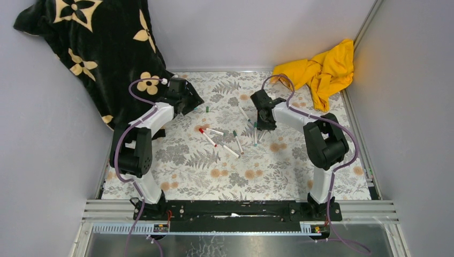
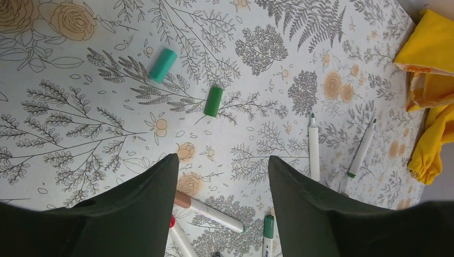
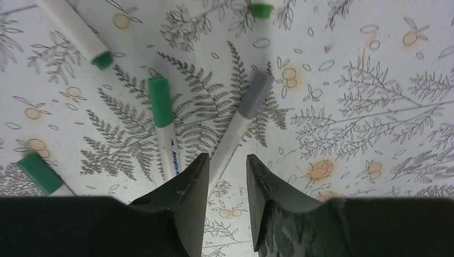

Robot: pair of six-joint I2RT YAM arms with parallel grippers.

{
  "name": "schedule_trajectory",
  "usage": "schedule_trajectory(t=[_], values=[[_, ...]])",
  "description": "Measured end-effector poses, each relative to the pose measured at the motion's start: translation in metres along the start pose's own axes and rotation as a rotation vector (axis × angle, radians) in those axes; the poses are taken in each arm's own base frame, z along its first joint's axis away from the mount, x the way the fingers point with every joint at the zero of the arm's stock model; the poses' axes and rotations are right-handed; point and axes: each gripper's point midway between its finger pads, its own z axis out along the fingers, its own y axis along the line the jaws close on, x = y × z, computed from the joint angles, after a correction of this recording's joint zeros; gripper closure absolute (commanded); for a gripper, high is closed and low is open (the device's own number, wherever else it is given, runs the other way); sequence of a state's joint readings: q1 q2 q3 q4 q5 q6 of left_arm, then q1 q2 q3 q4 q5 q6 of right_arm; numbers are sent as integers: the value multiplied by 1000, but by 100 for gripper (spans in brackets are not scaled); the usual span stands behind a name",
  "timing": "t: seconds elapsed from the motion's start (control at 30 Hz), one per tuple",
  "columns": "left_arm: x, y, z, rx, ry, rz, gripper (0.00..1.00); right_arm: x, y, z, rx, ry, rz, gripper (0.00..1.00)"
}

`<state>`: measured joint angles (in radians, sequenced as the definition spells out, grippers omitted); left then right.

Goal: Open the pen caps

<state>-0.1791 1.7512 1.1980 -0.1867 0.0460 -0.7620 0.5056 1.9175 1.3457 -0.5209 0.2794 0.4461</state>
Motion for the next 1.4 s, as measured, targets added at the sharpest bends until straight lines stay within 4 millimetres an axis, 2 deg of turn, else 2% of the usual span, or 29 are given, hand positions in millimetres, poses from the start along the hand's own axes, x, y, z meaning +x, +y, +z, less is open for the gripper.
schedule_trajectory(t=[0.1,0.6,0.73,0.8,0.9,0.93,1.23,1.4], values=[[-1,-2,-3,7,-6,2,31,12,-3,3,15,28,22,62],[1,-3,-4,12,-4,-2,31,19,4,6,6,37,77,63],[1,-3,-4,13,-4,-3,31,34,1,11,19,61,78,63],[1,-4,-4,14,-5,-3,31,34,2,12,15,54,84,71],[1,-5,-4,20,-3,-3,31,34,5,13,-1,42,97,96],[2,-5,-4,22,-1,-3,31,34,6,13,-3,38,100,100],[6,-7,-4,32,12,-1,29,37,2,9,-17,14,101,100],[14,-21,-8,105,64,-18,23,49,-3,-13,-53,24,38,100]])
